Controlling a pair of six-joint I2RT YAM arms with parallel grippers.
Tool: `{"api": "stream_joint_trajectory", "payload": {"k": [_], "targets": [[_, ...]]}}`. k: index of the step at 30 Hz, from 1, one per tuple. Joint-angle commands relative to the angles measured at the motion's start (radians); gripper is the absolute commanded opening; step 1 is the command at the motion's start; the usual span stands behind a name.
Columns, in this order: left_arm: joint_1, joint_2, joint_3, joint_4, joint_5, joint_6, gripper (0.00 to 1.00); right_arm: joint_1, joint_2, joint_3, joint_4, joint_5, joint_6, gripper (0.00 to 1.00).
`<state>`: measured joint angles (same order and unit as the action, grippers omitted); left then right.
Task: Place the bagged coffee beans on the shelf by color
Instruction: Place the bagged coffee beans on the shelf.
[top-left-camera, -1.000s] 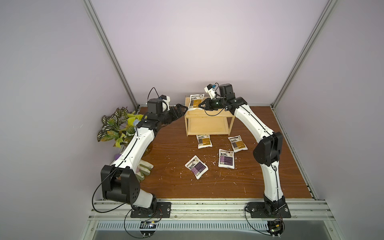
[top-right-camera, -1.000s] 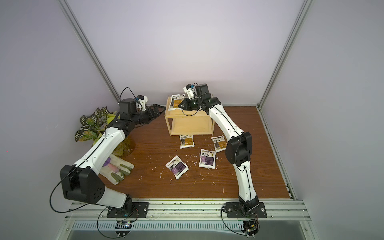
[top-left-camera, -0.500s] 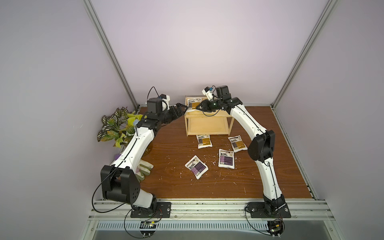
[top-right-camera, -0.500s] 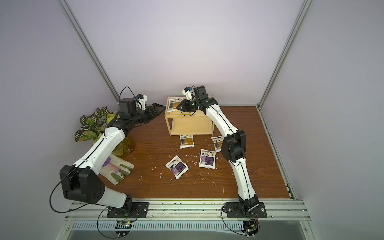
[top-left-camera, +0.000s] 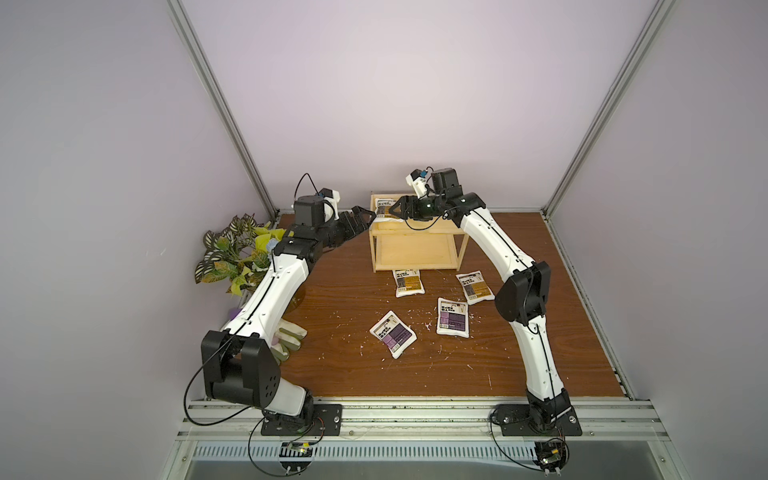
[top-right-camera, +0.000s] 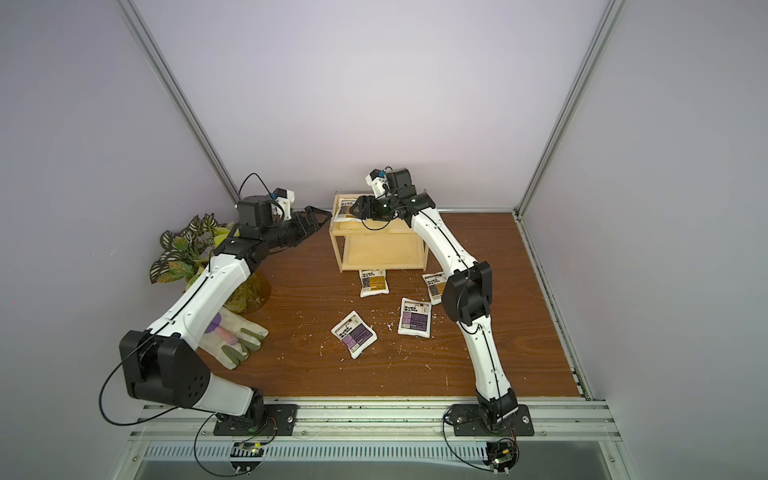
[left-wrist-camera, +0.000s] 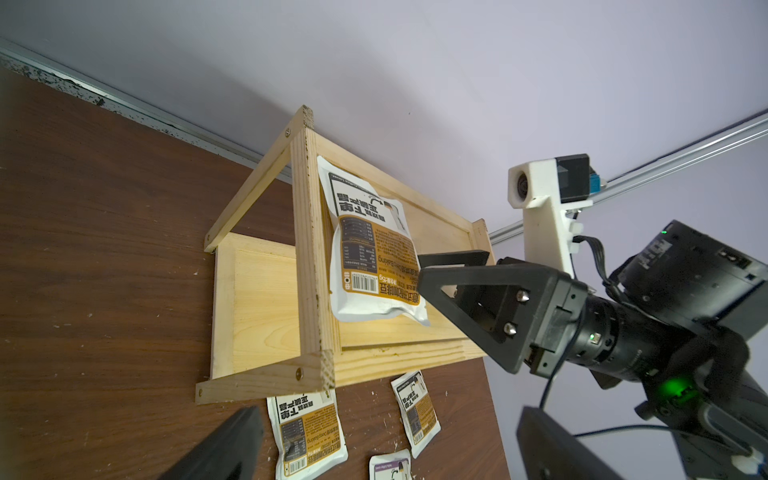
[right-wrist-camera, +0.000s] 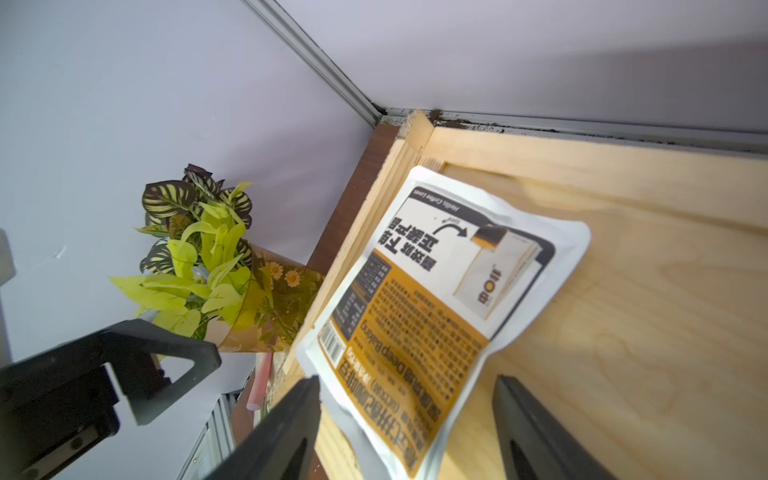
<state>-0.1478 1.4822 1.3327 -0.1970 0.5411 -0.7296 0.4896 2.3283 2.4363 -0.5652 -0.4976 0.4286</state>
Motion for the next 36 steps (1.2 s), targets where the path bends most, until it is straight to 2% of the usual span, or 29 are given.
{"api": "stream_joint_trajectory", "payload": {"k": [1, 8, 36], "targets": [[0.008, -0.002, 0.019, 0.034, 0.003, 0.002, 1.00, -0.001, -0.042, 0.039, -0.016, 0.058, 0.008, 0.73], [0.007, -0.002, 0.011, 0.033, 0.003, 0.003, 0.99, 0.000, 0.011, 0.104, -0.006, 0.026, 0.046, 0.73], [0.007, -0.007, -0.007, 0.044, 0.003, -0.001, 1.00, 0.008, 0.035, 0.107, 0.063, -0.021, 0.114, 0.73]]}}
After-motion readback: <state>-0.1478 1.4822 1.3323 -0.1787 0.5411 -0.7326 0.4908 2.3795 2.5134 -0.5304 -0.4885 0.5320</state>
